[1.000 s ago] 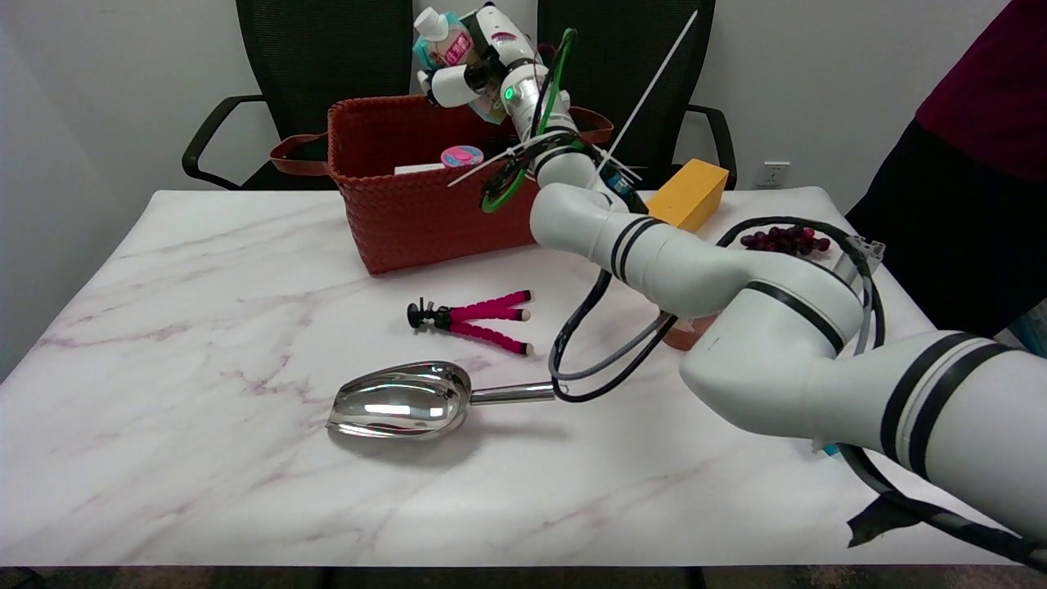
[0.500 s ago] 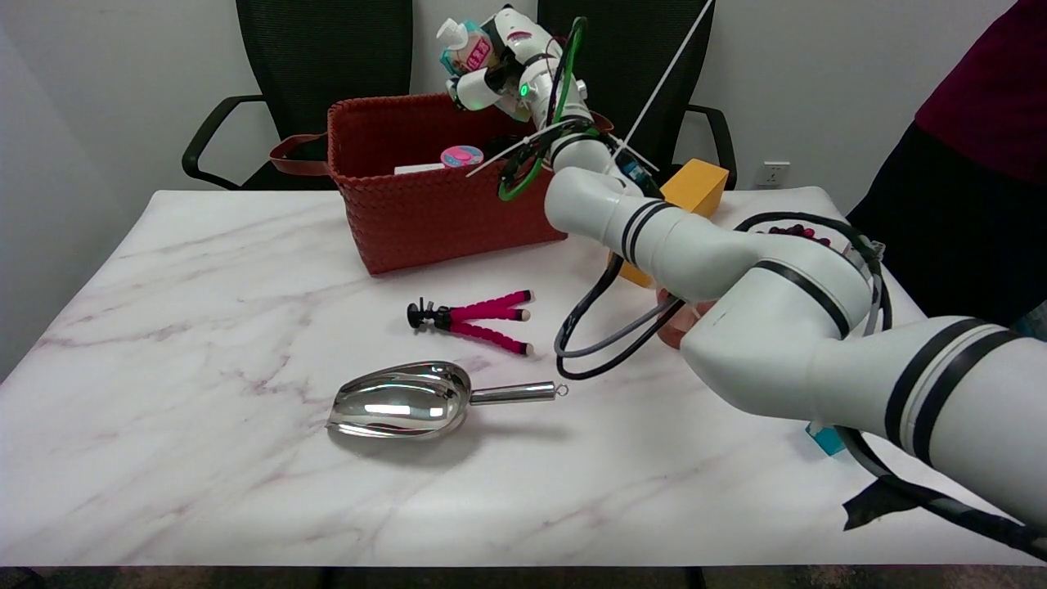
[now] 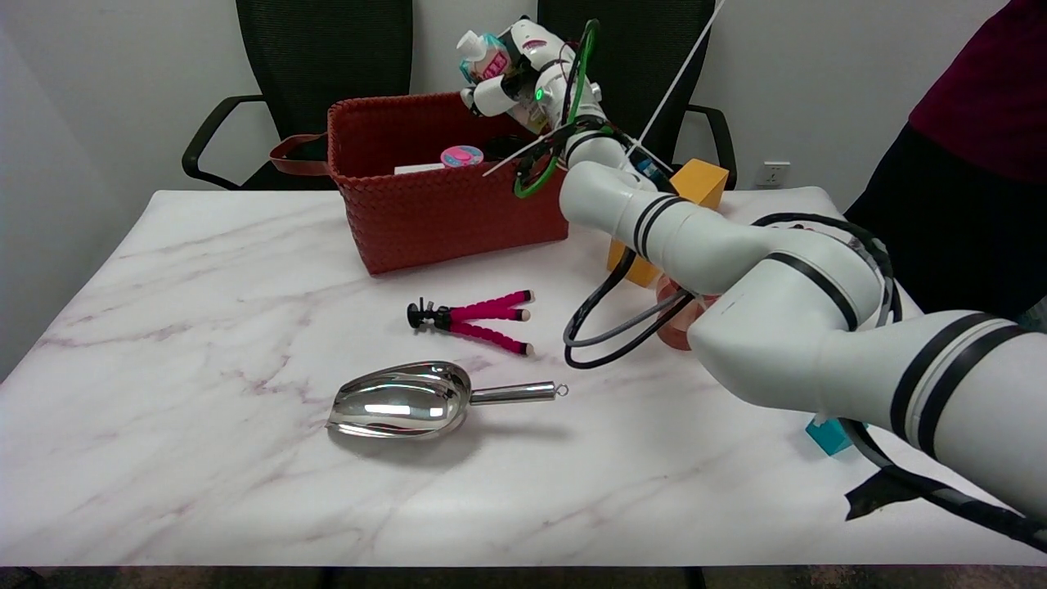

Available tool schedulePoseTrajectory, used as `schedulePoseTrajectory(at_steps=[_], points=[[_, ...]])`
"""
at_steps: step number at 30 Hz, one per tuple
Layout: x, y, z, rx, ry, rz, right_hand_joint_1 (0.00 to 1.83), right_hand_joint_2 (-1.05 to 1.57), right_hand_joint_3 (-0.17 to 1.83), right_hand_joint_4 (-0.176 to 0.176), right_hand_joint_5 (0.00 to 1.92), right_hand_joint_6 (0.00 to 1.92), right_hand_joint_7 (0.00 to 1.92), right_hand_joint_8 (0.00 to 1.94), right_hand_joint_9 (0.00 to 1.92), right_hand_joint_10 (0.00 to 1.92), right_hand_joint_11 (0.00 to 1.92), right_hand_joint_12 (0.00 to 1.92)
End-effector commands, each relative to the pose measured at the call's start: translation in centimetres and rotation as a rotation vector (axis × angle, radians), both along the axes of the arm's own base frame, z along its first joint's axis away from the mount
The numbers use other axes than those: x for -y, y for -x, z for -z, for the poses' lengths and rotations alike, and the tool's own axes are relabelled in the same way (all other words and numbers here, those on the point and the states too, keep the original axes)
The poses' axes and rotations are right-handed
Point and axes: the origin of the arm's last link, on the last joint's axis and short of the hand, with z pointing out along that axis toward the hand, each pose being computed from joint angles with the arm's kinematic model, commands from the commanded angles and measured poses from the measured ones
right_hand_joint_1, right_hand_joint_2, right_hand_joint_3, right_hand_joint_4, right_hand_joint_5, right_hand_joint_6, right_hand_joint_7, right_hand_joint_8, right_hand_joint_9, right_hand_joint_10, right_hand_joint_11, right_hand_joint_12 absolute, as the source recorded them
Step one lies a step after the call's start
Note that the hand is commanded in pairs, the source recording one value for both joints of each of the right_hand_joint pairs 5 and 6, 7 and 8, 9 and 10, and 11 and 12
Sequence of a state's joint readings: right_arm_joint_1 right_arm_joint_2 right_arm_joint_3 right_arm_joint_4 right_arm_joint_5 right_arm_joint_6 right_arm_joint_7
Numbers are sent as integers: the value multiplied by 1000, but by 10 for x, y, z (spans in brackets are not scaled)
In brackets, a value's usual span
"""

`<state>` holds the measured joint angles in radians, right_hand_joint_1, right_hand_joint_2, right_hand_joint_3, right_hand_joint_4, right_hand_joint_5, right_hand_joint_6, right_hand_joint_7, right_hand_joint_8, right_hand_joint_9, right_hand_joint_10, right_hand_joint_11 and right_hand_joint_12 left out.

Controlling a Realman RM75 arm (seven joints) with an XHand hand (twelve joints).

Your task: Place the blue drink carton into the brown storage basket.

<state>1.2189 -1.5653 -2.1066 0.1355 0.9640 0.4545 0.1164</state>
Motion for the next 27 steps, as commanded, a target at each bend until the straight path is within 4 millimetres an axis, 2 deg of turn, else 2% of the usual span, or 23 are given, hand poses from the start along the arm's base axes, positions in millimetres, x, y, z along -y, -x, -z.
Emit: schedulePoseTrajectory(at_steps=[1,2,3,4,13,17,18,19,20,21,22,27], points=[[0,9,-12,-13,17,47,970,629,633,0,830,830,1135,1135,810,810,181,181],[3,-9,0,-30,-8,10,969,627,633,0,828,828,1133,1133,797,797,169,169],[7,-46,25,-65,-62,-73,969,622,633,0,826,826,1131,1131,783,783,156,156],[0,13,-11,-14,14,61,969,607,636,0,822,822,1126,1126,753,753,139,139],[-1,17,-15,7,20,68,968,581,625,0,801,801,1108,1108,684,684,87,87],[-2,19,-15,7,20,71,968,460,609,0,641,641,1005,1005,486,486,81,81],[-1,19,-15,7,19,70,968,442,579,0,577,577,940,940,408,408,73,73],[-2,19,-15,7,19,70,953,368,552,0,339,339,642,642,211,211,20,20],[-2,19,-15,7,20,69,940,291,509,0,208,208,352,352,107,107,0,0],[-2,19,-15,7,21,68,933,206,436,0,53,53,151,151,26,26,0,0],[-2,19,-15,8,23,64,923,167,354,0,1,1,37,37,0,0,0,0],[-2,15,-18,43,32,46,903,159,170,0,0,0,0,0,0,0,0,0]])
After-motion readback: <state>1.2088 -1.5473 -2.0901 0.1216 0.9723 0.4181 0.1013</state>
